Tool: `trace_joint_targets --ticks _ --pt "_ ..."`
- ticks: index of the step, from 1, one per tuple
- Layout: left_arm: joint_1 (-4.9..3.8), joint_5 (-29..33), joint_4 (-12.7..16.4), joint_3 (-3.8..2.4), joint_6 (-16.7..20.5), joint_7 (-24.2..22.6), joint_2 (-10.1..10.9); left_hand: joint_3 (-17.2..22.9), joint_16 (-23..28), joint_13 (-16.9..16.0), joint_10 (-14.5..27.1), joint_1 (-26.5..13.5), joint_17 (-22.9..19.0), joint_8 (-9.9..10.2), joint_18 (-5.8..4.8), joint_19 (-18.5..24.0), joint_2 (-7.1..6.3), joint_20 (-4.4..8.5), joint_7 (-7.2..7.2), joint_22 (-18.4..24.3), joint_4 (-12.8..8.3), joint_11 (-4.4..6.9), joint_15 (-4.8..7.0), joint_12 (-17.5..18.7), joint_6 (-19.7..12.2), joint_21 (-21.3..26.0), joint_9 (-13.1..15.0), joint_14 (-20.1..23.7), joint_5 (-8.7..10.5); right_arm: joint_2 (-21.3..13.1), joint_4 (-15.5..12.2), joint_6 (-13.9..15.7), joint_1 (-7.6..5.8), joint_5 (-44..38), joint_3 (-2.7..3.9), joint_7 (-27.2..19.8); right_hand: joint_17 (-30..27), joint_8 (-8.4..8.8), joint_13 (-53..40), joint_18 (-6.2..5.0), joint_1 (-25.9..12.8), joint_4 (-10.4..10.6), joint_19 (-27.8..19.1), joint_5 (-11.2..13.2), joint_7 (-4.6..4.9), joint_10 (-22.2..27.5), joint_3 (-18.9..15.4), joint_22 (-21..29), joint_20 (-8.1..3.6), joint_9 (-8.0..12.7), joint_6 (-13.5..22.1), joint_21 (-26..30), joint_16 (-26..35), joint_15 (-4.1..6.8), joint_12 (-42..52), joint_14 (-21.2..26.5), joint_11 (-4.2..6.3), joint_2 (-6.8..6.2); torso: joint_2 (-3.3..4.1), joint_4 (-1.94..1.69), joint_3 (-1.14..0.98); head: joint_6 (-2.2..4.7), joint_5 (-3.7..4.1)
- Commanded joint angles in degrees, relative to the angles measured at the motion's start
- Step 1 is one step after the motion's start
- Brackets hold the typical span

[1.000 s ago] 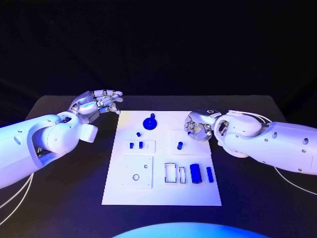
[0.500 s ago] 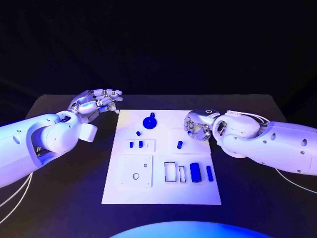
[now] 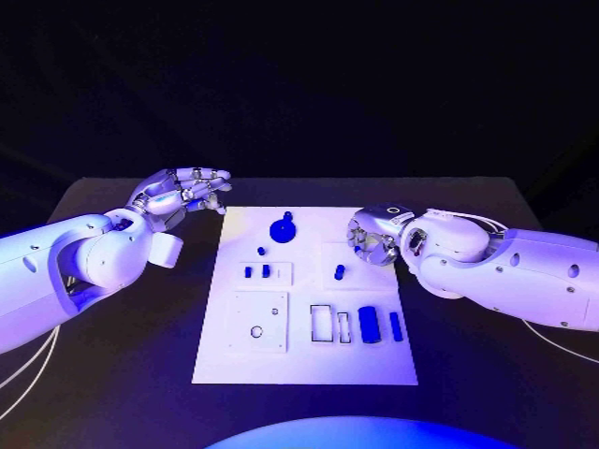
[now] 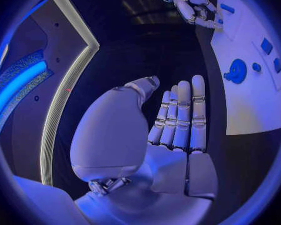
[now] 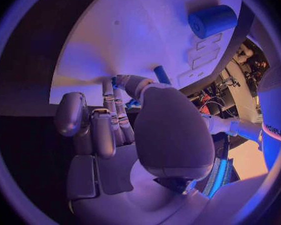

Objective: Assemble the parts on the task board

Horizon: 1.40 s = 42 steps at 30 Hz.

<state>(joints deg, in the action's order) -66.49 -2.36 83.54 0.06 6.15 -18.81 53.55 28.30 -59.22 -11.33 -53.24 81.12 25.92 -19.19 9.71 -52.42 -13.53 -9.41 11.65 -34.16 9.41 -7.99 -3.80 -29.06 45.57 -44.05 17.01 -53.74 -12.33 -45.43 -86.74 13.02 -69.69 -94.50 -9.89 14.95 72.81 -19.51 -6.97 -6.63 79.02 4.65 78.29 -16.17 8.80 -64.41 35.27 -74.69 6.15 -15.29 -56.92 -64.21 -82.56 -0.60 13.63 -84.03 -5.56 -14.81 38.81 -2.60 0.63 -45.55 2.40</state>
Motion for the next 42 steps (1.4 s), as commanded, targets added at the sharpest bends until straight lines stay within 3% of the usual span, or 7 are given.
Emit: trace_joint_targets --ticks 1,3,4,5,21,31,42 --pt "-0.05 -0.6 0.1 -0.03 -0.9 -0.1 0.0 -0.3 0.3 0.1 0.2 0.4 -0.1 -0.3 0.76 -0.5 -0.04 0.00 0.75 0.1 -0.1 -0.23 -0.35 0.2 -0.2 0.4 -0.1 0.0 -0.21 0.3 -0.1 -4.7 1.12 0.1 -0.78 -0.3 -0.2 -0.20 1.7 0.94 -0.5 -0.3 -0.4 0.0 0.02 0.9 -0.1 0.2 0.08 -0.1 -0.5 0.5 0.1 0.03 -1.6 -2.4 0.28 -0.74 0.00 0.01 0.01 0.00 0.02" --pt "-0.04 -0.7 0.1 -0.03 -0.9 -0.1 0.0 -0.3 0.3 0.1 0.2 0.4 -0.1 -0.3 0.76 -0.5 -0.04 0.00 0.75 0.1 -0.1 -0.23 -0.35 0.2 -0.2 0.4 -0.1 0.0 -0.21 0.3 -0.1 -4.7 1.13 0.2 -0.78 -0.3 -0.3 -0.19 1.7 0.90 -0.6 -0.4 -0.5 0.0 0.03 0.9 -0.1 0.3 0.11 -0.1 -0.5 0.7 0.2 0.02 -1.6 -2.4 0.25 -0.84 0.00 0.02 0.02 0.01 0.03" --pt "-0.04 -0.7 0.1 -0.03 -0.9 0.0 0.0 -0.3 0.3 0.1 0.2 0.4 -0.1 -0.3 0.76 -0.5 -0.04 0.00 0.75 0.1 -0.1 -0.23 -0.35 0.2 -0.2 0.4 -0.1 0.0 -0.21 0.3 -0.1 -4.7 1.14 0.2 -0.78 -0.4 -0.4 -0.47 1.9 0.96 -0.4 -1.7 -0.8 9.2 -1.04 1.0 -1.2 0.4 0.37 -0.3 -0.7 1.1 0.2 -0.21 -1.9 -2.3 0.77 -1.97 0.01 0.02 0.01 0.01 0.04" --pt "-0.04 -0.7 0.1 -0.03 -0.9 0.0 0.0 -0.3 0.3 0.1 0.2 0.4 -0.1 -0.3 0.76 -0.5 -0.04 0.00 0.75 0.1 -0.1 -0.23 -0.35 0.2 -0.2 0.4 -0.1 0.0 -0.21 0.3 -0.2 -4.7 1.17 0.2 -0.78 -0.4 -0.5 -0.14 2.1 0.82 -1.2 -1.0 -0.8 8.7 -0.03 1.3 -0.8 0.5 0.26 -0.2 -0.2 1.3 0.3 -0.08 -2.2 -2.3 0.22 -0.87 0.01 0.02 0.01 0.00 0.05" --pt "-0.04 -1.4 0.2 -0.01 -0.8 0.2 0.1 -0.4 0.3 0.1 0.2 0.6 -0.1 -0.4 0.77 -0.6 0.04 -0.01 0.80 0.1 -0.2 -0.26 -0.37 0.1 -0.3 0.4 -0.1 0.0 -0.21 0.6 -0.1 -4.0 2.18 -0.1 -0.78 0.3 -0.6 0.37 2.4 0.77 -1.1 -2.3 -0.9 7.4 0.40 1.7 -0.6 0.6 0.44 0.0 0.4 1.7 0.3 -0.31 -2.5 -2.2 -0.10 -1.68 0.01 0.03 0.01 -0.14 -0.07" --pt "-0.04 -1.7 0.2 0.01 -0.8 0.4 0.1 -0.4 0.3 0.1 0.2 0.6 -0.1 -0.4 0.77 -0.6 0.04 -0.01 0.81 0.2 -0.2 -0.27 -0.38 0.1 -0.3 0.4 -0.1 0.0 -0.21 0.6 0.2 -1.8 2.29 -0.1 -0.78 1.2 -1.0 -0.76 2.4 0.93 0.7 -4.3 -0.1 8.1 -0.13 -0.9 5.6 -0.5 -0.34 -0.7 -1.6 0.5 0.4 0.53 -1.6 -2.2 0.68 3.92 0.01 0.00 -0.01 -0.11 -0.01" --pt "-0.03 -2.2 0.2 0.03 -0.8 0.5 0.1 -0.4 0.3 0.1 0.2 0.6 -0.1 -0.4 0.77 -0.6 0.04 -0.01 0.81 0.2 -0.2 -0.27 -0.38 0.1 -0.3 0.4 -0.1 0.0 -0.21 0.5 0.7 -1.6 2.37 -1.1 -0.78 2.1 -1.1 -0.91 2.3 1.06 0.9 -8.3 0.0 8.2 -0.56 -3.0 10.1 -2.2 -0.92 -1.0 -2.6 -1.2 0.5 0.96 -1.2 -2.2 1.11 4.47 0.01 0.01 0.00 -0.20 0.12"
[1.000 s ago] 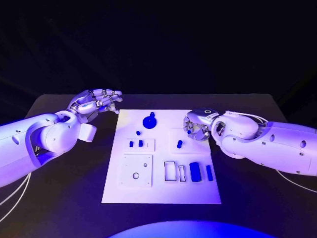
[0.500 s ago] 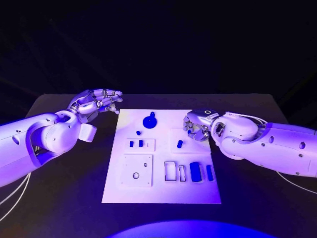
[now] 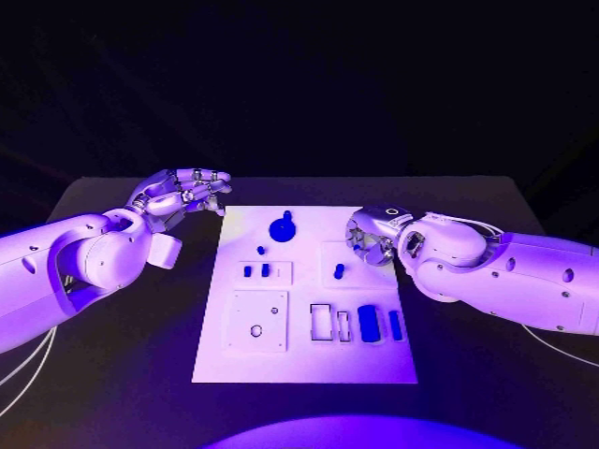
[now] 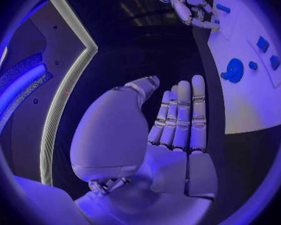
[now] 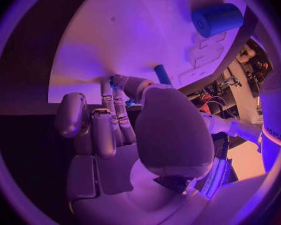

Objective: Assemble the parts on the task board

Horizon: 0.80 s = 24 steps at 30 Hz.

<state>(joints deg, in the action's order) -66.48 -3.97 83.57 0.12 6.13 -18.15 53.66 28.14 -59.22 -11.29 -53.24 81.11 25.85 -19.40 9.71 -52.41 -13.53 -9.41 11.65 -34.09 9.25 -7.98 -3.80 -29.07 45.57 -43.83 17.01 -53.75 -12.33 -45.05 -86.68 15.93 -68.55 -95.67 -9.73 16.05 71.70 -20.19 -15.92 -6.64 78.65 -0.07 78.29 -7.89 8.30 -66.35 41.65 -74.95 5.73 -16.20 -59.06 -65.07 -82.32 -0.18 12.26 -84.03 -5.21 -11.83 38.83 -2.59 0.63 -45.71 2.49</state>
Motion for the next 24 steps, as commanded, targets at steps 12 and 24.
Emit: trace_joint_targets --ticks 12,24 --pt "-0.03 -1.0 0.2 -0.02 -0.8 -0.1 0.0 -0.3 0.4 0.1 0.3 0.7 -0.1 -0.3 0.77 -0.6 0.13 -0.04 0.87 0.1 0.0 -0.32 -0.42 0.1 -0.3 0.3 -0.1 0.1 -0.19 0.0 0.2 -1.8 1.29 -0.2 -0.94 0.4 0.0 -0.25 11.2 1.16 0.9 -4.5 0.1 -0.1 -0.21 -1.6 4.3 -2.5 -0.65 -0.1 -0.8 -1.1 0.2 0.70 0.2 -2.3 0.91 1.31 -0.01 0.01 0.01 -0.03 0.00" --pt "-0.02 -1.0 0.2 -0.01 -0.6 -0.1 0.1 -0.3 0.4 0.1 0.3 0.7 -0.1 -0.3 0.77 -0.6 0.13 -0.04 0.87 0.1 0.0 -0.32 -0.42 0.1 -0.3 0.3 -0.1 0.1 -0.19 -0.7 -0.2 2.3 1.29 0.1 -0.88 -0.5 0.0 -0.24 11.1 1.26 0.6 -5.1 0.3 0.0 -0.38 -2.5 4.7 -3.1 -0.78 -0.1 -1.2 -1.7 0.2 0.87 0.5 -2.3 1.12 1.32 -0.01 0.01 -0.03 -0.03 0.02"
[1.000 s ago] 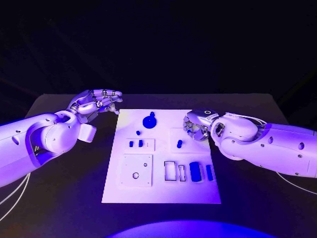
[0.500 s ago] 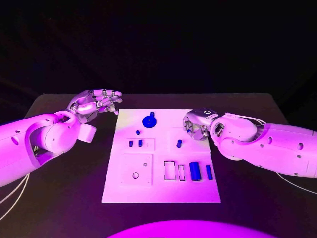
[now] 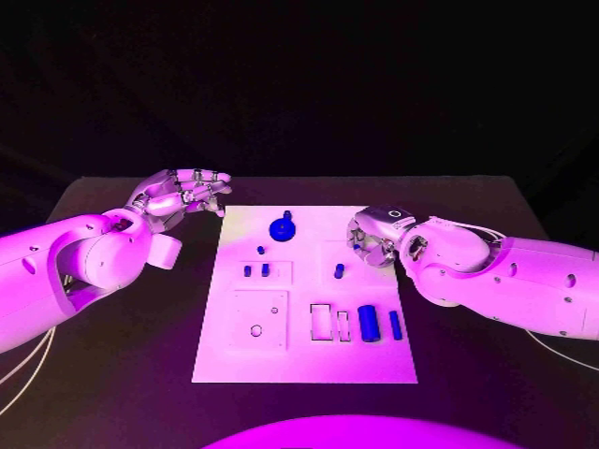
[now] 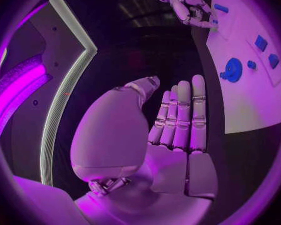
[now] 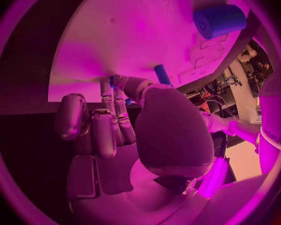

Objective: Assemble the parts on the task board

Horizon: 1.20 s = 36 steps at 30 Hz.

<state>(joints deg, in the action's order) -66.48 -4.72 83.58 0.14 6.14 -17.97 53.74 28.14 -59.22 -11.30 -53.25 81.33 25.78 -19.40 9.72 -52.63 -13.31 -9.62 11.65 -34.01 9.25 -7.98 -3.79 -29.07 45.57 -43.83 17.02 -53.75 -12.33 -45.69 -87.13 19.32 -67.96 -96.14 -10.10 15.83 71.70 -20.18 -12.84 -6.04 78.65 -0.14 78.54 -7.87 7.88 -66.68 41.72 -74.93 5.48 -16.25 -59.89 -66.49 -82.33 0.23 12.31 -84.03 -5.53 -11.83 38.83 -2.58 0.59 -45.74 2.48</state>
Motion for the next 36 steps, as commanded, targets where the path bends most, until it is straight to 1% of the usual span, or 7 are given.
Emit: trace_joint_targets --ticks 1,9,13,15,20,27,36 --pt "-0.02 -0.3 0.2 -0.03 -0.6 -0.3 0.0 -0.3 0.4 0.1 0.3 0.5 -0.1 -0.3 0.76 -0.4 -0.09 0.17 0.87 0.1 0.0 -0.32 -0.43 0.1 -0.3 0.3 -0.1 0.1 -0.19 -0.1 0.3 -1.1 0.70 0.7 -0.51 -0.3 0.0 -0.21 8.0 0.66 0.6 -5.1 0.0 -0.1 0.02 -2.3 4.7 -3.1 -0.56 -0.1 -0.4 -0.4 0.2 0.50 0.4 -2.3 1.46 1.40 -0.01 0.02 0.02 -0.01 0.02" --pt "-0.01 -0.3 0.2 -0.03 -0.6 -0.3 0.0 -0.3 0.4 0.1 0.3 0.5 -0.1 -0.3 0.76 -0.4 -0.09 0.17 0.87 0.1 0.0 -0.32 -0.43 0.1 -0.3 0.3 -0.1 0.1 -0.19 -0.3 0.3 -2.6 0.69 1.7 -0.49 0.0 0.1 -0.03 8.1 0.72 0.7 -5.7 0.1 -0.1 -0.10 -2.8 5.3 -3.5 -0.71 0.0 -0.7 -0.8 0.1 0.63 0.4 -2.4 1.58 1.49 0.00 0.03 0.01 -0.16 0.14" --pt "-0.01 -0.3 0.2 -0.02 -0.6 -0.3 0.0 -0.3 0.4 0.1 0.3 0.6 -0.1 -0.4 0.76 -0.4 -0.08 0.16 0.89 0.1 0.0 -0.34 -0.44 0.1 -0.4 0.4 -0.1 0.1 -0.19 -0.3 0.3 -2.8 0.69 1.7 -0.49 0.2 0.2 0.01 8.1 0.78 0.7 -5.9 0.2 -0.1 -0.12 -3.0 5.5 -3.7 -0.76 0.0 -0.8 -1.1 0.1 0.67 0.4 -2.4 1.62 1.49 0.01 0.02 0.00 -0.29 0.17" --pt "-0.01 -0.3 0.2 -0.02 -0.6 -0.3 0.0 -0.3 0.4 0.1 0.3 0.6 -0.1 -0.4 0.76 -0.4 -0.08 0.16 0.89 0.1 0.0 -0.34 -0.44 0.1 -0.4 0.4 -0.1 0.1 -0.19 -0.3 0.3 -2.7 0.69 1.7 -0.49 0.4 0.2 0.03 8.1 0.80 0.7 -6.0 0.3 -0.1 -0.13 -3.1 5.5 -3.8 -0.77 0.0 -0.8 -1.3 0.0 0.68 0.4 -2.4 1.63 1.49 0.00 0.02 -0.01 -0.32 0.20" --pt "0.00 -0.3 0.2 -0.01 -0.6 -0.3 0.1 -0.3 0.4 0.1 0.3 0.6 -0.1 -0.4 0.76 -0.4 -0.08 0.16 0.89 0.1 0.0 -0.34 -0.44 0.1 -0.4 0.4 -0.1 0.1 -0.19 -0.3 0.4 -2.4 0.68 1.6 -0.49 0.7 0.3 0.09 8.1 0.87 0.6 -6.2 0.4 -0.1 -0.15 -3.3 5.6 -4.0 -0.81 0.0 -1.0 -1.6 0.0 0.72 0.4 -2.4 1.68 1.47 0.00 0.02 0.04 -0.41 0.20" --pt "0.01 -0.3 0.2 -0.01 -0.6 -0.3 0.1 -0.4 0.4 0.1 0.4 0.6 -0.1 -0.4 0.76 -0.5 -0.11 0.15 0.92 0.1 0.0 -0.36 -0.46 0.1 -0.5 0.4 -0.1 0.1 -0.19 -0.5 0.2 -1.8 0.63 1.6 -0.47 0.6 0.4 0.12 8.1 0.90 0.6 -6.3 0.5 -0.1 -0.16 -3.5 5.7 -4.1 -0.83 0.0 -1.0 -1.8 0.0 0.74 0.4 -2.4 1.70 1.46 -0.01 0.02 0.04 -0.44 0.22" --pt "0.01 -0.3 0.1 0.00 -0.7 -0.2 0.1 -0.4 0.4 0.1 0.4 0.6 -0.1 -0.4 0.76 -0.5 -0.11 0.15 0.92 0.1 0.0 -0.36 -0.46 0.1 -0.5 0.4 -0.1 0.1 -0.19 -1.4 -1.0 -0.3 0.20 2.0 -0.26 0.1 0.5 0.15 8.1 0.97 0.4 -6.4 0.6 0.0 -0.16 -3.7 5.7 -4.3 -0.85 0.0 -1.2 -2.1 -0.1 0.75 0.4 -2.5 1.72 1.39 -0.03 0.03 0.07 -0.33 0.30"
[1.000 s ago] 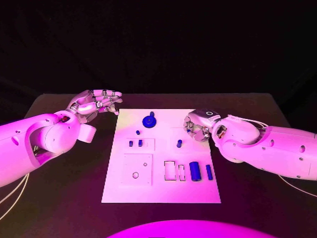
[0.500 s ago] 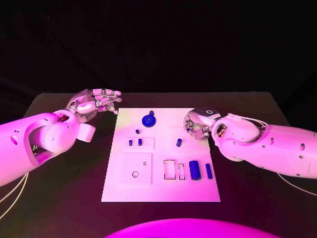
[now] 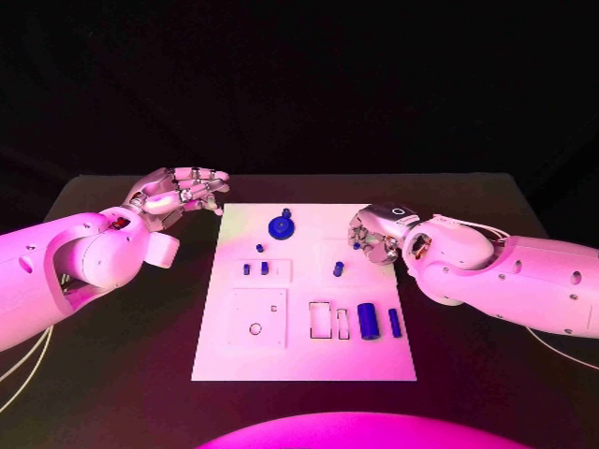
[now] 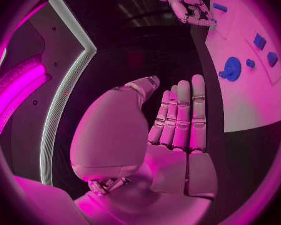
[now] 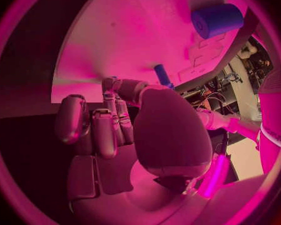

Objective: Assemble the parts on the task board

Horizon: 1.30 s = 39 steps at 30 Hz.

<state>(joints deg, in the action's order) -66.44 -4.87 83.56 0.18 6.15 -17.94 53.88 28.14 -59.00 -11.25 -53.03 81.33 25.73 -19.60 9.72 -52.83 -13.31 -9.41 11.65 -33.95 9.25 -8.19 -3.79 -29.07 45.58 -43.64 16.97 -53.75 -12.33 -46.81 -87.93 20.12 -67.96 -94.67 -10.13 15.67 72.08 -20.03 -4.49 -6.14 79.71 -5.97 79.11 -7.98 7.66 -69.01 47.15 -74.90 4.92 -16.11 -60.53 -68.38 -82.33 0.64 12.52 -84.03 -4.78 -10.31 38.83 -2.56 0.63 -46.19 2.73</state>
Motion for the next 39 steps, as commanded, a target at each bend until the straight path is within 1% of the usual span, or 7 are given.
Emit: trace_joint_targets --ticks 1,12,17,24,28,34,39 --pt "-0.03 -0.1 0.0 -0.03 -0.7 -0.3 0.0 -0.4 0.2 0.1 0.2 0.6 -0.1 -0.2 0.76 -0.3 -0.11 -0.06 0.92 0.1 0.0 -0.15 -0.46 0.1 -0.5 0.2 -0.1 0.1 -0.19 -0.4 -0.4 -0.7 0.12 0.6 -0.20 0.2 0.1 0.00 -0.2 1.08 -0.7 -0.5 0.0 0.1 0.06 -1.4 0.3 -4.4 -0.29 -0.1 -0.5 -0.2 -0.1 0.34 0.2 -2.5 0.97 -0.13 -0.03 0.01 0.05 0.12 0.04" --pt "-0.03 -0.1 -0.2 -0.03 -0.7 -0.2 -0.1 -0.4 0.2 0.1 0.2 0.6 -0.1 -0.2 0.76 -0.3 -0.11 -0.06 0.92 0.1 0.0 -0.15 -0.46 0.1 -0.5 0.2 -0.1 0.1 -0.19 -1.4 -1.4 1.1 -0.48 1.6 0.01 -0.4 0.3 0.02 -0.2 1.13 -0.8 -0.5 0.1 0.1 0.06 -1.4 0.3 -4.5 -0.28 -0.1 -0.6 -0.4 -0.2 0.34 0.2 -2.5 0.98 -0.10 -0.01 -0.02 0.05 0.20 0.10" --pt "-0.03 -0.1 -0.2 -0.03 -0.8 -0.2 -0.1 -0.4 0.2 0.1 0.3 0.7 -0.1 -0.2 0.76 -0.3 -0.13 -0.08 0.96 0.1 0.0 -0.20 -0.49 0.1 -0.6 0.3 -0.1 0.1 -0.19 -1.5 -1.3 -0.5 -0.63 2.2 0.04 0.1 0.2 0.08 -0.2 1.03 -1.0 -0.4 -0.1 0.1 0.09 -1.4 0.3 -4.3 -0.28 -0.1 -0.6 0.0 -0.2 0.33 0.1 -2.5 0.96 -0.06 -0.01 -0.01 0.02 0.21 0.11" --pt "-0.03 -0.1 -0.3 -0.03 -0.8 0.0 0.0 -0.4 0.2 0.1 0.3 0.7 -0.1 -0.2 0.76 -0.3 -0.13 -0.08 0.96 0.1 0.0 -0.20 -0.49 0.1 -0.6 0.3 -0.1 0.1 -0.19 -1.4 -0.6 -4.0 -0.84 3.4 0.03 0.2 -1.4 4.08 0.9 0.37 -2.7 -1.2 -2.4 0.2 2.58 4.2 -0.7 -3.0 1.08 1.4 4.8 3.6 0.6 -1.48 -3.6 -2.0 -1.34 -2.25 -0.04 0.04 0.05 0.16 0.09" --pt "-0.03 -0.2 -0.3 -0.03 -0.8 0.1 0.0 -0.4 0.2 0.1 0.3 0.7 -0.1 -0.2 0.76 -0.3 -0.13 -0.08 0.96 0.1 0.0 -0.20 -0.49 0.1 -0.6 0.3 -0.1 0.1 -0.19 -1.4 -0.4 -5.2 -0.90 3.6 0.03 0.1 -1.9 5.65 0.9 -0.07 -3.3 -1.7 -3.4 0.3 2.37 6.8 -2.1 -2.1 1.80 1.9 6.9 5.5 0.9 -1.98 -5.1 -1.8 -1.74 -3.63 -0.03 -0.01 0.02 0.17 0.14" --pt "-0.03 -0.2 -0.3 -0.03 -0.9 0.2 0.0 -0.5 0.2 0.2 0.4 0.7 -0.1 -0.3 0.76 -0.3 -0.14 -0.09 0.98 0.1 0.0 -0.23 -0.51 0.1 -0.7 0.3 -0.1 0.2 -0.18 -1.5 -0.6 -5.4 -0.93 3.9 0.02 -0.8 -2.8 6.60 0.7 -0.46 -5.7 -0.6 -4.2 0.4 1.63 9.1 -9.6 -0.2 2.31 1.9 8.0 8.8 1.2 -2.11 -5.3 -1.4 -1.50 -5.49 0.00 0.00 0.02 0.26 0.22" --pt "-0.03 -0.2 -0.3 -0.02 -1.0 0.2 0.0 -0.5 0.2 0.2 0.4 0.7 -0.1 -0.3 0.76 -0.3 -0.14 -0.09 0.98 0.1 0.0 -0.23 -0.51 0.1 -0.7 0.3 -0.1 0.2 -0.18 -1.4 -0.7 -3.7 -0.93 4.5 0.01 -1.8 -2.6 6.87 0.5 -0.36 -5.2 0.6 -3.5 0.2 1.71 9.5 -16.7 0.8 2.18 1.8 7.7 9.9 1.1 -1.97 -3.6 -1.5 -1.32 -4.72 0.01 -0.05 0.04 0.27 0.20"
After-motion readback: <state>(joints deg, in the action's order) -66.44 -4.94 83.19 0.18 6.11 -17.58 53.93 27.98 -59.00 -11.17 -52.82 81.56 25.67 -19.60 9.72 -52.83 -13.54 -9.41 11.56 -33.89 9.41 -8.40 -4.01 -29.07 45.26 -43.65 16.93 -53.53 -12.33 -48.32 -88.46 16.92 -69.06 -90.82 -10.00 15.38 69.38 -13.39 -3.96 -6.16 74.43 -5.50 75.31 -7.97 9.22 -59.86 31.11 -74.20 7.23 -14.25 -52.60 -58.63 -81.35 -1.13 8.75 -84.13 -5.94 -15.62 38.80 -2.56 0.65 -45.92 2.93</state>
